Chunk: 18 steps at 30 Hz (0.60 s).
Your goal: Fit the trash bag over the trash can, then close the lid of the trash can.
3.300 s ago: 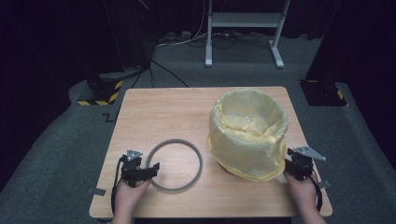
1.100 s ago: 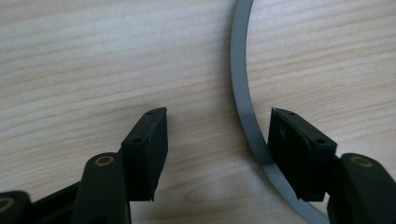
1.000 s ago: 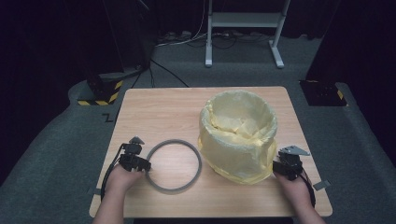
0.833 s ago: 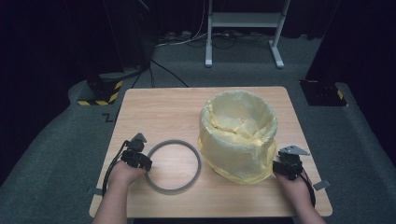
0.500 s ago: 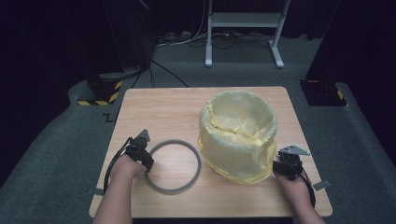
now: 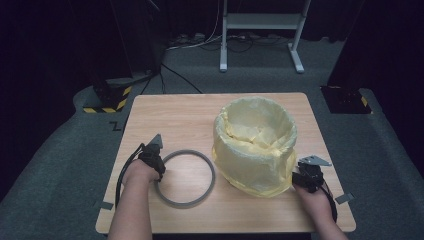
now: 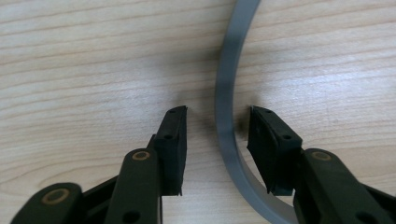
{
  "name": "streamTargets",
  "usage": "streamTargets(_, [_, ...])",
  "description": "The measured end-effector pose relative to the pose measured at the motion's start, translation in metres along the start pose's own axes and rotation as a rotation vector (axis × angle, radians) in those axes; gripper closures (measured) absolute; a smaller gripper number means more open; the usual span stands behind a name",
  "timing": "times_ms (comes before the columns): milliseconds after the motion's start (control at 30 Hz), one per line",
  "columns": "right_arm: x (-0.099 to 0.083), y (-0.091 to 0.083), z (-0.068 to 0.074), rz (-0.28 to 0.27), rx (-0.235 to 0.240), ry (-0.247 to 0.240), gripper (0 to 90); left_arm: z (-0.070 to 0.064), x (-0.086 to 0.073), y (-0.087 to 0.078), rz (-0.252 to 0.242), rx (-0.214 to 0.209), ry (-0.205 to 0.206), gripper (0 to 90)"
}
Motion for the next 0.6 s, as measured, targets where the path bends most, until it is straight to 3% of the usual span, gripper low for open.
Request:
streamTargets(200, [-0.0003,-0.0004,0.0001,0.0,-0.001,0.002,41.9,-0.0024,0.0042,-0.0011,0.034,0.0,-0.024,62.9])
streamTargets(333, [-0.0003,-0.0005,-0.0003,-0.001,-0.001,-0.003,42.0,-0.0024,0.0044,-0.0014,0.035,0.021,-0.025,67.4])
streamTargets(600, [0.0,-0.0001,0.0002,-0.001,0.0,0.001,42.7,-0.0044,0.0051,-0.0015,0.023,0.016,-0.026,72.9])
Point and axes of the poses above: each handheld gripper's, and its own axes: y roughly forward along the jaws, x roughly out of its top, z roughly to its left, the point moved 8 cm from there along y, roughly forward along the jaws, and after that the axes turned 1 degree about z, right-handed, at the moved point
